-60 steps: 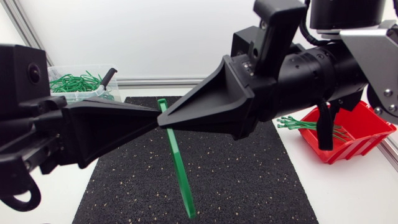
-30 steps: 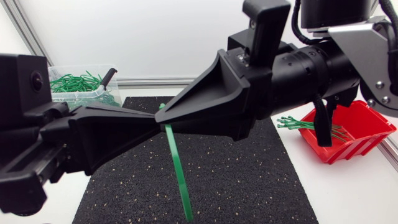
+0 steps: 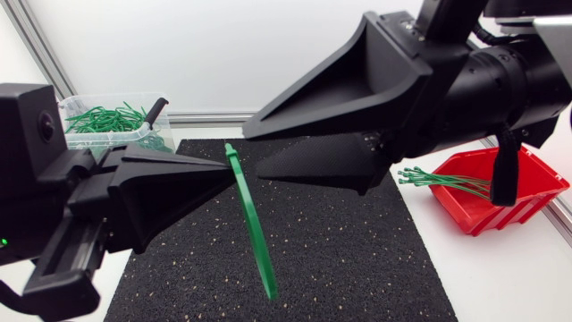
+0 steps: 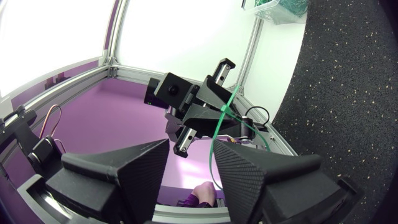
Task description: Take a green cable tie from the red box, thread the tail through the head to close it, then place it in the transparent bin on the left.
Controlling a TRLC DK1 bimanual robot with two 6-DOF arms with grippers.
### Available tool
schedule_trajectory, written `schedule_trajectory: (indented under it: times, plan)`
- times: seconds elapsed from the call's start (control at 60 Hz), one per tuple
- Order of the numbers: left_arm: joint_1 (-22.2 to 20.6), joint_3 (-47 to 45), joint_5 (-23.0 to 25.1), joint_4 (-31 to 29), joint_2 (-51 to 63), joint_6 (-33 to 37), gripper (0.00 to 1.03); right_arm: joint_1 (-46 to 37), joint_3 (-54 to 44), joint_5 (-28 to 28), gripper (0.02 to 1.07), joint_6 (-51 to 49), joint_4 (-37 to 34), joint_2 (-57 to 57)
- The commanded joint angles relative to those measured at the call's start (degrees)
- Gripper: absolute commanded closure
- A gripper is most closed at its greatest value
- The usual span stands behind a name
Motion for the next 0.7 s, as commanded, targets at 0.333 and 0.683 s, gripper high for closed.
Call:
schedule_trajectory:
  times: [0.333,0.683]
  plan:
    - [-10.38,-2.41,-14.94,-1.37,-2.46,12.62,1.00,-4.59,0.86,-3.04,0.50,-2.48,1.50,4.74]
    - [-16.79,-3.91,-24.25,-0.49,-2.38,19.48,1.00,-2.83,2.17,-5.15,0.51,-8.80,-2.28,9.23]
